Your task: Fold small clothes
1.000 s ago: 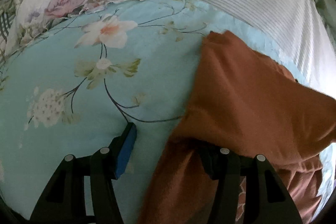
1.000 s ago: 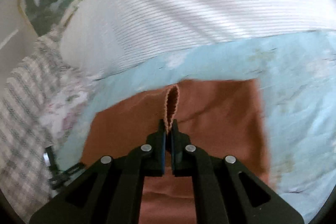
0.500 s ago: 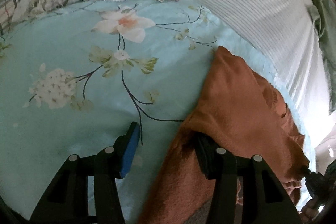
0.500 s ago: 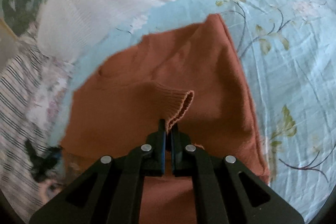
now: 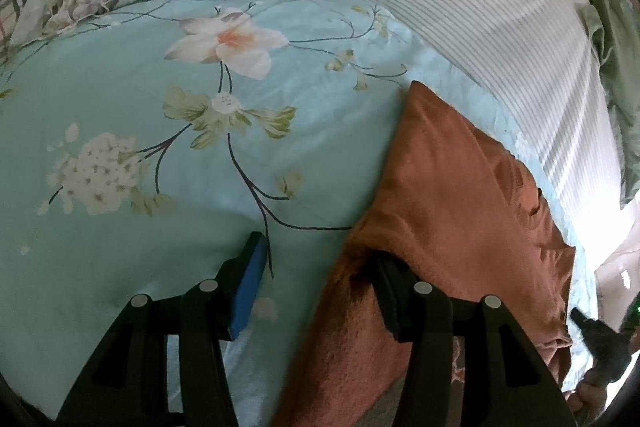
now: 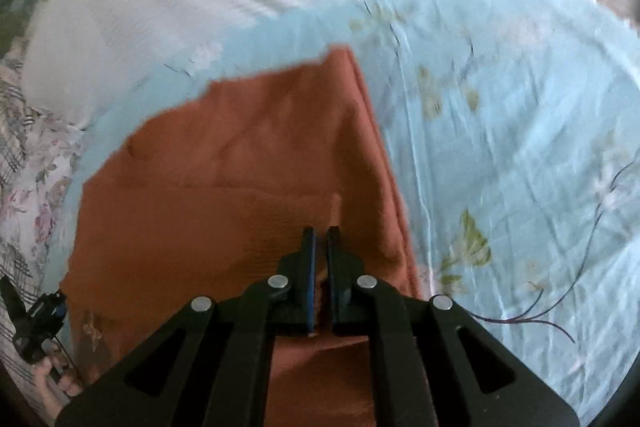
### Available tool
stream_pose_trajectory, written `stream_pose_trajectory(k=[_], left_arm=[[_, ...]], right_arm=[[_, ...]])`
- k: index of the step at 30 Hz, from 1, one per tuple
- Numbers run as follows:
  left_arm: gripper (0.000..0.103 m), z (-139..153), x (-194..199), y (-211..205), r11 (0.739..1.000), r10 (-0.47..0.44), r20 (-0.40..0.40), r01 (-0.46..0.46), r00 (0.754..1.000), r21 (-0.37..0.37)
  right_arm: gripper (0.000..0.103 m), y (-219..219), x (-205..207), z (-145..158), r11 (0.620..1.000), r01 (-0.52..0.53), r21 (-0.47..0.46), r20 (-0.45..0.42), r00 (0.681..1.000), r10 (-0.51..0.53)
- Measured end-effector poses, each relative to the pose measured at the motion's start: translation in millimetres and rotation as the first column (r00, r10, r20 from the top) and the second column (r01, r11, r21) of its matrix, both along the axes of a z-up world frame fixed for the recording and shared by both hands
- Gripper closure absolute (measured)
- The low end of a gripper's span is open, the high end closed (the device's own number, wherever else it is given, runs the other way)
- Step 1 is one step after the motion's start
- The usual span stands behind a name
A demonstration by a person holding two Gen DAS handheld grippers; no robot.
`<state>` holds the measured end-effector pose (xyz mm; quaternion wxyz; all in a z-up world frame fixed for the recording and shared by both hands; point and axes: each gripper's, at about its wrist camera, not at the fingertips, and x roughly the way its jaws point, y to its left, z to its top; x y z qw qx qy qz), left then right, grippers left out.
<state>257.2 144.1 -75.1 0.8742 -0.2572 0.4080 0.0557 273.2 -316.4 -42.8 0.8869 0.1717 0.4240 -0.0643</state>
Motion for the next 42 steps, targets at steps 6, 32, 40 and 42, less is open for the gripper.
stream_pose_trajectory(k=[6,32,40,42], left_arm=[[0.050,1,1,-2,1.000,0.002,-0.005,-0.002,1.000,0.011],[0.036,9,-144,-32,0.901,-0.433,-0.085,0.429,0.897,-0.068],[0.034,6,-212,-45,0.864,-0.504,-0.061,0.502,0.862,-0.051],[0.033,6,-226,-46,0.849,-0.527,-0.058,0.523,0.848,-0.075]], right_arm=[[0.063,31,31,-36,0.987,-0.163,-0.005,-0.159,0.974,0.161],[0.030,-36,-196,-4,0.986,-0.139,0.096,-0.118,0.982,0.150],[0.030,15,-254,-6,0.932,-0.341,0.122,-0.100,0.930,0.354],[0.031,27,-267,-6,0.905,-0.398,0.147,-0.087,0.907,0.413]])
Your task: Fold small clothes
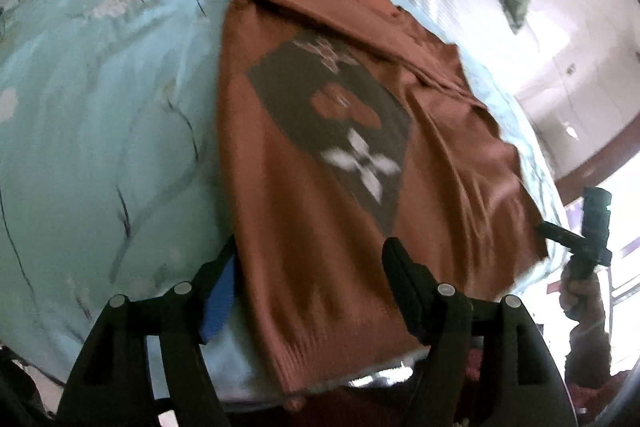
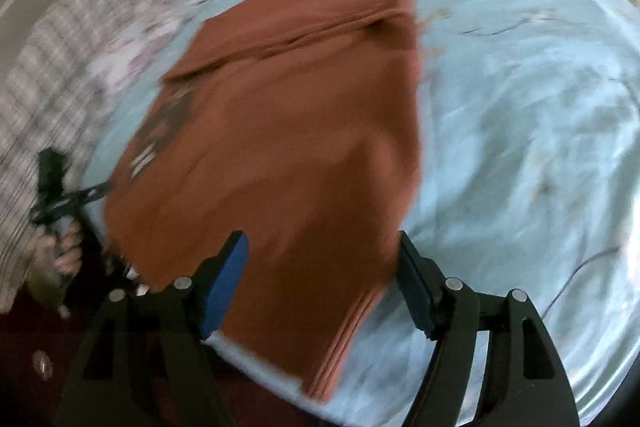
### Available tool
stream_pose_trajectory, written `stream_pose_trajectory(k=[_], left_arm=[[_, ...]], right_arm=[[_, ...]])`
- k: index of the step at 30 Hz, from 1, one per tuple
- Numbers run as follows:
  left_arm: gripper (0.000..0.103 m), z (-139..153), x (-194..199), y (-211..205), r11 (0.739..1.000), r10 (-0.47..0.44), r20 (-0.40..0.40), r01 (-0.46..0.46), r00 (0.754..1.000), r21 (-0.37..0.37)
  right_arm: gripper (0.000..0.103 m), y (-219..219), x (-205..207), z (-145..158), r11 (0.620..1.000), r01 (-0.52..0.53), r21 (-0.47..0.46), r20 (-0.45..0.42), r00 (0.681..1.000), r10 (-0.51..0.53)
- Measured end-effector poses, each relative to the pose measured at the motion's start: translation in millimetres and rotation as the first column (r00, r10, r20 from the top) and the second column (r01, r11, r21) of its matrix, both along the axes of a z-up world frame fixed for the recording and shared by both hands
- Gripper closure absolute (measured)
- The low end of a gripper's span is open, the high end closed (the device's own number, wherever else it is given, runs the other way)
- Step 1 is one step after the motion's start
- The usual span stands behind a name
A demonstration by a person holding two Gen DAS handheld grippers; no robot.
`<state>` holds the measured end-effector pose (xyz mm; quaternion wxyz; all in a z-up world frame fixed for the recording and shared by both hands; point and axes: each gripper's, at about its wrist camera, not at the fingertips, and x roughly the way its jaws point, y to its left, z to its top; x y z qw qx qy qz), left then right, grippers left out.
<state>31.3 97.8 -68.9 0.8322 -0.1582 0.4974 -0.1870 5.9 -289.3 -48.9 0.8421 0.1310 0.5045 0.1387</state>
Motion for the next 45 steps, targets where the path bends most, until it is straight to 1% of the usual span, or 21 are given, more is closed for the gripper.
stream_pose_trajectory(k=[3,6,8,10,11,13,14,15,16,17,18,19,23,26,29,33,37,39,41,42,45], left_arm=[[0.033,-2,-23,-1,0.999,-0.036,-0.012,0.036,0.999,-0.036],[0.033,-5,-36,2,0.997,-0.047,-0.006,0.047,0.999,-0.054],[0.035,-8,-39,6,0.995,-0.040,-0.013,0.039,0.999,-0.093],[0.035,-9,-40,7,0.992,-0.040,-0.021,0.037,0.999,-0.121],[0.039,-10,-40,7,0.991,-0.044,-0.022,0.041,0.999,-0.128],[0.047,-11,-39,1,0.992,-0.060,-0.030,0.056,0.998,-0.116],[0.052,-12,-38,-1,0.992,-0.063,-0.030,0.059,0.998,-0.107],[0.055,-12,-39,-2,0.994,-0.065,-0.026,0.063,0.998,-0.091],[0.066,-11,-38,-2,0.995,-0.065,-0.024,0.063,0.998,-0.082],[0.084,-12,-38,-2,0.995,-0.063,-0.024,0.061,0.998,-0.073],[0.096,-14,-37,0,0.996,-0.061,-0.028,0.058,0.998,-0.071],[0.097,-14,-38,1,0.996,-0.059,-0.027,0.057,0.998,-0.071],[0.098,-2,-52,2,0.997,-0.069,0.015,0.070,0.997,-0.020],[0.098,3,-59,12,0.998,-0.057,0.031,0.058,0.998,-0.021],[0.098,-4,-54,18,0.998,-0.046,0.011,0.047,0.999,-0.045],[0.096,-18,-43,12,0.995,-0.049,-0.057,0.044,0.997,-0.088],[0.096,-26,-42,10,0.993,-0.051,-0.070,0.043,0.996,-0.110],[0.098,-25,-46,10,0.994,-0.045,-0.050,0.040,0.998,-0.099],[0.099,-15,-54,10,0.996,-0.037,0.000,0.037,0.999,-0.077],[0.099,-7,-59,12,0.996,-0.030,0.027,0.032,0.999,-0.080],[0.099,19,-68,27,0.991,0.013,0.102,0.000,0.995,-0.132]], right_arm=[[0.031,9,-17,-2,0.999,-0.043,0.031,0.005,0.999,0.043],[0.033,4,-23,-3,0.996,-0.039,0.082,0.026,0.999,0.037],[0.038,-9,-20,-6,0.988,0.006,0.153,0.028,1.000,-0.010],[0.049,-19,-16,-9,0.978,0.047,0.203,0.027,0.998,-0.054],[0.052,-23,-12,-11,0.972,0.066,0.223,0.023,0.997,-0.073],[0.066,-27,-7,-17,0.964,0.097,0.247,0.009,0.995,-0.102],[0.070,-29,-6,-19,0.960,0.108,0.257,0.002,0.994,-0.112],[0.078,-32,-5,-22,0.956,0.118,0.267,-0.002,0.993,-0.122],[0.089,-32,-5,-23,0.956,0.125,0.265,-0.007,0.992,-0.127],[0.094,-32,-5,-24,0.958,0.130,0.256,-0.015,0.991,-0.131],[0.095,-32,-6,-25,0.958,0.133,0.253,-0.020,0.991,-0.132],[0.095,-32,-10,-24,0.958,0.133,0.253,-0.017,0.991,-0.133],[0.096,-35,-27,-15,0.966,0.096,0.242,-0.011,0.995,-0.096],[0.096,-30,-41,-15,0.972,0.060,0.226,-0.020,0.998,-0.057],[0.097,-33,-41,-22,0.967,0.063,0.248,-0.025,0.998,-0.059],[0.095,-32,-33,-25,0.958,0.070,0.277,-0.020,0.998,-0.067],[0.095,-31,-33,-27,0.956,0.072,0.285,-0.021,0.997,-0.069],[0.095,-31,-35,-27,0.953,0.076,0.294,-0.017,0.997,-0.074],[0.095,-31,-39,-25,0.951,0.078,0.300,-0.009,0.997,-0.079],[0.096,-31,-42,-23,0.949,0.076,0.305,-0.002,0.997,-0.079],[0.096,-32,-46,-20,0.941,0.071,0.330,0.010,0.997,-0.079]])
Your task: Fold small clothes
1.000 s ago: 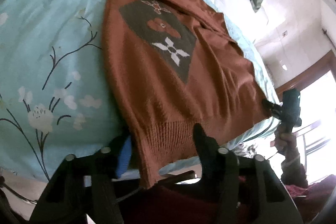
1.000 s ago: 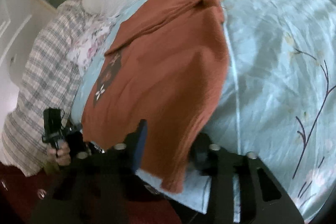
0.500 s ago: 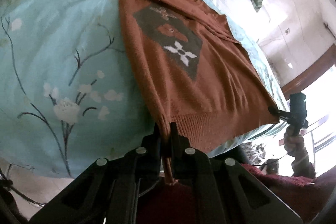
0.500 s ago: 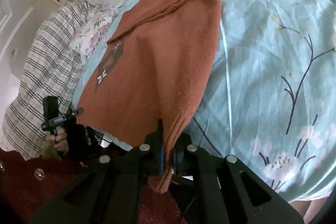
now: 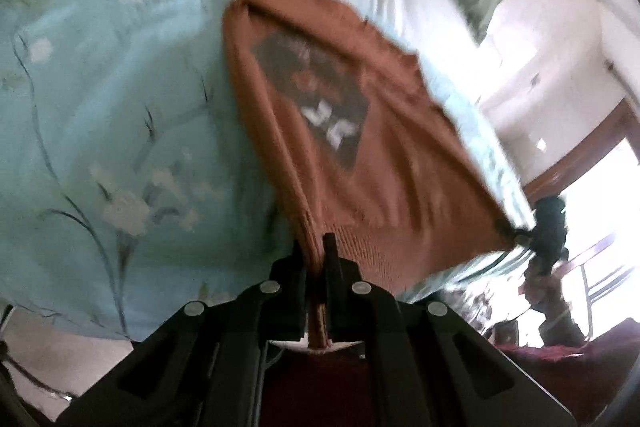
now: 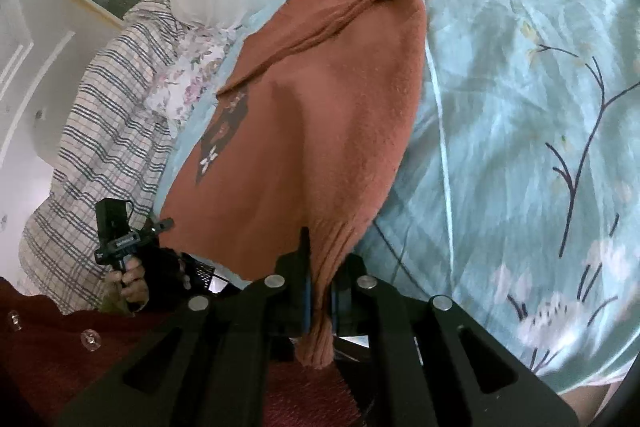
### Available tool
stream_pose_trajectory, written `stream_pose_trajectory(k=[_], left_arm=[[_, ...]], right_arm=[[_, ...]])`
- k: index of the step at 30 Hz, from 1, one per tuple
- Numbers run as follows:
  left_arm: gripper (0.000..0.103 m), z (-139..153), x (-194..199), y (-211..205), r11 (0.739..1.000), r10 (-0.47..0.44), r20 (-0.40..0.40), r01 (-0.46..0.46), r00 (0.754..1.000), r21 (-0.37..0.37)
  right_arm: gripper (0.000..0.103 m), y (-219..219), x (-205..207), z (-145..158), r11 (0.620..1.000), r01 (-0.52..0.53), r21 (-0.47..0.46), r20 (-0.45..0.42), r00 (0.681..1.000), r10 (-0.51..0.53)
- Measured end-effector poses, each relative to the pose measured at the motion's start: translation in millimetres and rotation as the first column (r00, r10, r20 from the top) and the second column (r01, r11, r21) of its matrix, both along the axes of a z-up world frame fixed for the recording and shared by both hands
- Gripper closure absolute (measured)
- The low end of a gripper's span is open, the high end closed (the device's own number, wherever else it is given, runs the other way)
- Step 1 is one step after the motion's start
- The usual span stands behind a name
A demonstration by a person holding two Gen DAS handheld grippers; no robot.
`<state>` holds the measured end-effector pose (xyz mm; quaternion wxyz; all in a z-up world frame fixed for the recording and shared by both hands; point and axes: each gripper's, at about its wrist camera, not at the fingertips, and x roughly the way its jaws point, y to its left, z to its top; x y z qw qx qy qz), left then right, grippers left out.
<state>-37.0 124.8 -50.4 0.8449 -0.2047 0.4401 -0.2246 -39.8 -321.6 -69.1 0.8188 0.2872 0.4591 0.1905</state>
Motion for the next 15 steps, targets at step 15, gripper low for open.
stream_pose_trajectory(k=[15], left_arm=[[0.099,75,81,-3,0.992,0.095,0.206,-0.074,0.974,-0.106]], right_arm=[[0.096,-22,75,72,0.993,0.102,0.057,0.206,0.972,-0.112]])
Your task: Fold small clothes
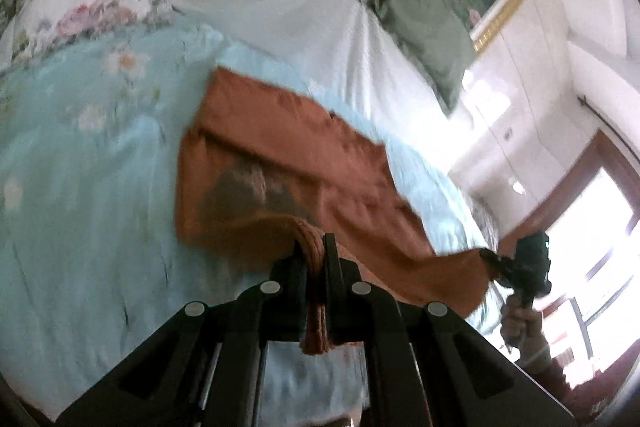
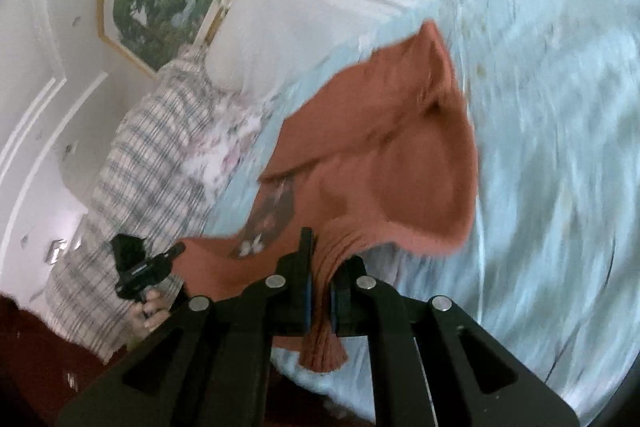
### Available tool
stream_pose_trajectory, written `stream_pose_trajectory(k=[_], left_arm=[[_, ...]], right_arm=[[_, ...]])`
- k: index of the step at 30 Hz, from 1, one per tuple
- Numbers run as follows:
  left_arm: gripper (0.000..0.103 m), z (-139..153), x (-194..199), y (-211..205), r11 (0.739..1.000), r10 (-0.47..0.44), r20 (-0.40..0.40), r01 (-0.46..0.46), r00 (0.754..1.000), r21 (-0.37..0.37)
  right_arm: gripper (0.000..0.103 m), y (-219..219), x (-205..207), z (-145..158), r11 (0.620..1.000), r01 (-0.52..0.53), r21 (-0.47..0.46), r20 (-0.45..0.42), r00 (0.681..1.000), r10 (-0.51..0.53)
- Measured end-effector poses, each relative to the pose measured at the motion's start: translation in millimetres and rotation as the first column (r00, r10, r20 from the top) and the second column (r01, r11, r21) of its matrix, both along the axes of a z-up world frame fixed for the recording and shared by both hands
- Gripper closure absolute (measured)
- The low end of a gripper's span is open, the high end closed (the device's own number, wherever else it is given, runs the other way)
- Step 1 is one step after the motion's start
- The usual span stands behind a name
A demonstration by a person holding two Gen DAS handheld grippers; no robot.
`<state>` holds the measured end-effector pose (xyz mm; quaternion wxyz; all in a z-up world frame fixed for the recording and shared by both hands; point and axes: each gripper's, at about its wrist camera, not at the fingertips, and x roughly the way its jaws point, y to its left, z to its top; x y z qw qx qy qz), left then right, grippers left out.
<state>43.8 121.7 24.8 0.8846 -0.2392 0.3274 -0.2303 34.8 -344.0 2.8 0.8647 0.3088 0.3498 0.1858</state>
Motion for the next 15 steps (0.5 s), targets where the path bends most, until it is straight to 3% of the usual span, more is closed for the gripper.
stream_pose_trajectory(k=[6,9,15], left_arm=[[0.099,28,84,4,0.991,0.129,0.051,-0.130,0.990,0.013],[0.099,39,138,-2,0.981,0.179,0.068,-0.184,0.981,0.066],[0.099,21,227,-11,0.968,0.223,0.005,-0.222,0.975,0.119]], right_arm=[[0.096,-20,89,15,0.993,0.103,-0.057,0.025,0.995,-0.102],[0.096,-33,138,15,0.984,0.145,-0.102,0.019,0.989,-0.144],[0.096,-43,222,-7,0.970,0.156,-0.187,-0.058,0.984,-0.169]])
